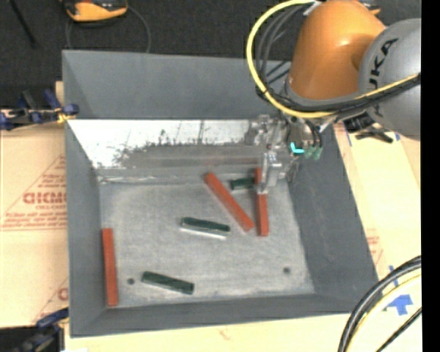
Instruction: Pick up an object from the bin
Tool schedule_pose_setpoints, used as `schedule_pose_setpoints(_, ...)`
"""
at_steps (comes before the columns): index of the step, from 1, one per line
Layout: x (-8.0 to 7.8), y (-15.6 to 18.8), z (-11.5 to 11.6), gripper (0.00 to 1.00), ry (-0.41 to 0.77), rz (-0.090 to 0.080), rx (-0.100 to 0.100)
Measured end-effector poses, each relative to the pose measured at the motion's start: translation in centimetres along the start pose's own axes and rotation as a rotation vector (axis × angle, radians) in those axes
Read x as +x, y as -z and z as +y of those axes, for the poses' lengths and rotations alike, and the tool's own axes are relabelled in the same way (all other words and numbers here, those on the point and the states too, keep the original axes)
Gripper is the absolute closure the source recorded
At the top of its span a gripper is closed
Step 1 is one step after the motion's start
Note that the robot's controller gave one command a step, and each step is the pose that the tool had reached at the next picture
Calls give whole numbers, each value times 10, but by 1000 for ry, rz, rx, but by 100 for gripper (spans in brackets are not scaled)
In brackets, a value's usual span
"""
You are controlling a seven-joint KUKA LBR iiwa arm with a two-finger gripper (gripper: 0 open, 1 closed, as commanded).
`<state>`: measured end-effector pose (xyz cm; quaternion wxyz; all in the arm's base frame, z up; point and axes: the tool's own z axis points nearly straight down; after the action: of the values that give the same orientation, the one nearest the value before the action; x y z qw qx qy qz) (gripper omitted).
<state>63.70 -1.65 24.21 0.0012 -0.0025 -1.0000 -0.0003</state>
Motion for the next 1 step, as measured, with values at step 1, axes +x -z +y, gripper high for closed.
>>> schedule_pose_setpoints(1,15,-165,-1,0,198,-3,1)
